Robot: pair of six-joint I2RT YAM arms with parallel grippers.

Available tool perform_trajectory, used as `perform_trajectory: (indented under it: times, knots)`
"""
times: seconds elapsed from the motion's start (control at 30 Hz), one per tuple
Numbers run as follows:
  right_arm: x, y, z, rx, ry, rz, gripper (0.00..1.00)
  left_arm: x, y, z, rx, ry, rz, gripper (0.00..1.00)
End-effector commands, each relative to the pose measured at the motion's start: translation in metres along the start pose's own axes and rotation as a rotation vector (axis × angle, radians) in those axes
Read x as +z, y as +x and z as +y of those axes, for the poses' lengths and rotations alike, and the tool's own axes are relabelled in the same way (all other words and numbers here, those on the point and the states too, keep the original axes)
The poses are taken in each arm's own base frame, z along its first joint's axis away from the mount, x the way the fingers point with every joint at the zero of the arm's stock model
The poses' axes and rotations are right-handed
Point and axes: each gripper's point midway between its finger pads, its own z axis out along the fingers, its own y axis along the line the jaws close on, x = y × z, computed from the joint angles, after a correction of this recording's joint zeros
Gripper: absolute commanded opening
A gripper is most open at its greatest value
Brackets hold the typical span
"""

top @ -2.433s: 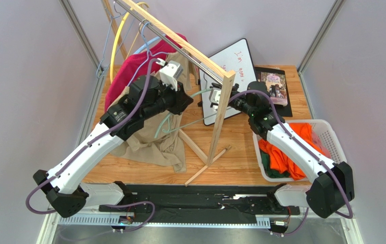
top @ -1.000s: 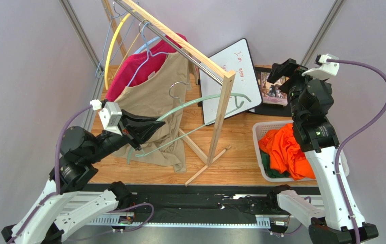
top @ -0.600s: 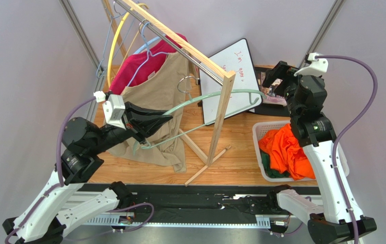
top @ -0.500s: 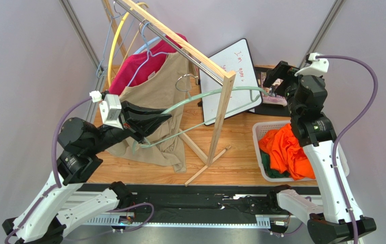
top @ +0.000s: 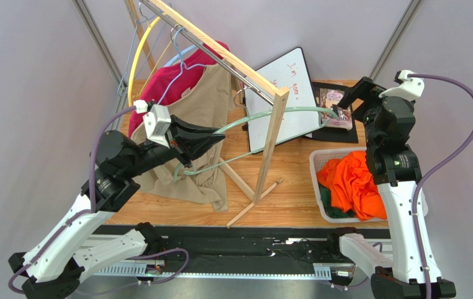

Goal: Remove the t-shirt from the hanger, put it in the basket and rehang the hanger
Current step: Hang the hanger back to the clothesline with the left arm

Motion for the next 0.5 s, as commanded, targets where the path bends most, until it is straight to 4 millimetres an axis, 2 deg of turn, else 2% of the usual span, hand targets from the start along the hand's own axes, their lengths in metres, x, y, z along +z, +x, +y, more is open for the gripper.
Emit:
perform_trajectory:
  times: [0.0, 0.3, 0.47]
  knots:
    - [-0.010, -0.022, 0.003, 0.031, -0.020, -0.055, 1.00, 0.004, -0.039, -0.009, 0.060, 0.037, -0.119, 0.00]
    - [-0.009, -0.023, 0.003, 0.022, -0.024, -0.052, 1.00, 0.020, -0.022, -0.006, 0.050, 0.037, -0.082, 0.00]
    - [-0.002, -0.017, 0.000, 0.018, -0.004, -0.034, 1.00, 0.019, -0.009, -0.004, 0.056, 0.027, -0.026, 0.00]
